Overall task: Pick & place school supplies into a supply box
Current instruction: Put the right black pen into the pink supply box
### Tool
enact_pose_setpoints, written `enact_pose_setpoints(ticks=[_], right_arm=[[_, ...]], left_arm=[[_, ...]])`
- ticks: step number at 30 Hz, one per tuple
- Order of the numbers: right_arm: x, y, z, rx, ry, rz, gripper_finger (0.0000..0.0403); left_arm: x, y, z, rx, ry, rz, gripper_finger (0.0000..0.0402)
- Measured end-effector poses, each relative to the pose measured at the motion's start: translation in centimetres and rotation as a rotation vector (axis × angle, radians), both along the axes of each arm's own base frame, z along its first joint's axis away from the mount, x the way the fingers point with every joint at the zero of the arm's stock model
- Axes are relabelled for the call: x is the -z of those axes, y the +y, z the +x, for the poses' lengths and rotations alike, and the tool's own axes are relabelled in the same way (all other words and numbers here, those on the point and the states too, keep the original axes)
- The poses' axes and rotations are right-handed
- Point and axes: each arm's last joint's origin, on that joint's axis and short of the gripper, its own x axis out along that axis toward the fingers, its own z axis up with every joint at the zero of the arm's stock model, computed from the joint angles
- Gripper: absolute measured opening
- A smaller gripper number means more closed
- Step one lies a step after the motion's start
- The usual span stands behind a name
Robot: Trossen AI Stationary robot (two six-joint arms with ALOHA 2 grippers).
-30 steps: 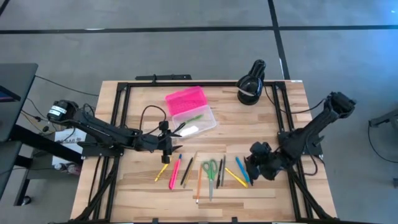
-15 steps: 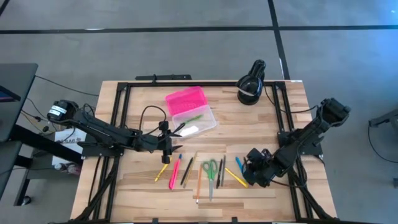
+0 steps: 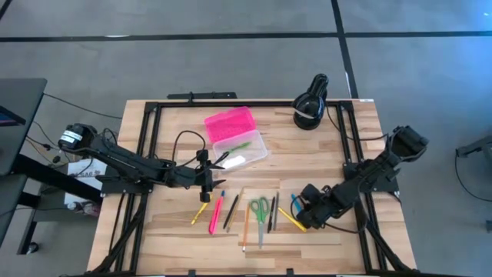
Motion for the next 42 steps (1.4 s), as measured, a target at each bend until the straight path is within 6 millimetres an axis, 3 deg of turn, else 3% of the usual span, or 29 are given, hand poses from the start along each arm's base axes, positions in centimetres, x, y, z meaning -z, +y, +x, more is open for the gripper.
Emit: enact_pose_setpoints(ticks=[9, 18, 31, 42], right_arm=[[-0.3, -1.6, 0.0, -0.023, 0.164, -0.022, 0.0051], [-0.3, -4.1, 1.1, -0.167, 0.200, -0.050, 0.0008], [-0.4, -6.6, 2.3, -0.289, 0.161, -0.331, 0.0005], [-4.4, -6.0, 5.6, -0.447, 0.027, -0.617, 0.0004]], left_arm=[[0.2, 0.0, -0.1, -0.002, 0.021, 0.007, 0.0197], [0.3, 0.1, -0.2, -0.008, 0.034, 0.007, 0.0197], [0.6, 0.1, -0.3, -0.023, 0.059, 0.002, 0.0197], [0.7, 0.4, -0.4, -0.092, 0.065, 0.031, 0.0196]])
